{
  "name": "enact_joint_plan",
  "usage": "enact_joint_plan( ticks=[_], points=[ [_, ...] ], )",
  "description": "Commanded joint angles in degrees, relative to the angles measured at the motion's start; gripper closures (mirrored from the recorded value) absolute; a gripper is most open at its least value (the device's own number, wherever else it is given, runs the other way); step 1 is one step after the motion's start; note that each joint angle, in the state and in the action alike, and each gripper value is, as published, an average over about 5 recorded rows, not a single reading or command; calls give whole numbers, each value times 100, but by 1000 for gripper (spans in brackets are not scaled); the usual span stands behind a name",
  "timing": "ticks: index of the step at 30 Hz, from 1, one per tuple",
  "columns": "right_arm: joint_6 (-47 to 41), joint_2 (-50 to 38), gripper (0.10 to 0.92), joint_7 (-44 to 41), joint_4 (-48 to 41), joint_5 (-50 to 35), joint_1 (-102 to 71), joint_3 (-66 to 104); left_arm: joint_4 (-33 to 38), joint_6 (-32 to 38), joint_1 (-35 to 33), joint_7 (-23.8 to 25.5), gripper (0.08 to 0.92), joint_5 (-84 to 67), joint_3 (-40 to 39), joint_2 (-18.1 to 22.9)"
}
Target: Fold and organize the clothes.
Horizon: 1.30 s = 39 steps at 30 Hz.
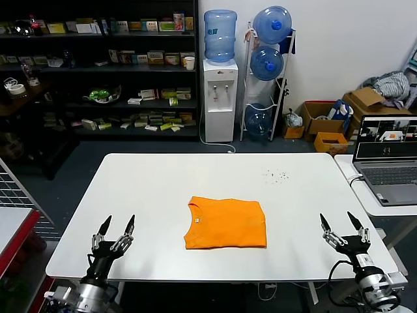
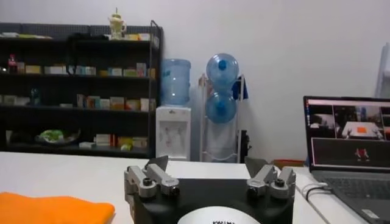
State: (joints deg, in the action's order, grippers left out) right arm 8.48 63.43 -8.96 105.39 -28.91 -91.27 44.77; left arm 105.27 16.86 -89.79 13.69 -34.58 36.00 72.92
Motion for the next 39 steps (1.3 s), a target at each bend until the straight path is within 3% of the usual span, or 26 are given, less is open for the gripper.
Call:
enact_joint_plan(
  ticks=[1, 15, 39],
  points=[
    [1276, 421, 203, -573, -245, 255, -323, 347, 50, 975, -805, 709, 177, 474, 707, 511],
    [1641, 928, 203, -428, -409, 599, -182, 392, 60, 961, -726, 619, 177, 480, 598, 449],
    [1675, 910, 203, -382, -404, 693, -202, 399, 61, 961, -710, 520, 177, 530, 593, 449]
  ],
)
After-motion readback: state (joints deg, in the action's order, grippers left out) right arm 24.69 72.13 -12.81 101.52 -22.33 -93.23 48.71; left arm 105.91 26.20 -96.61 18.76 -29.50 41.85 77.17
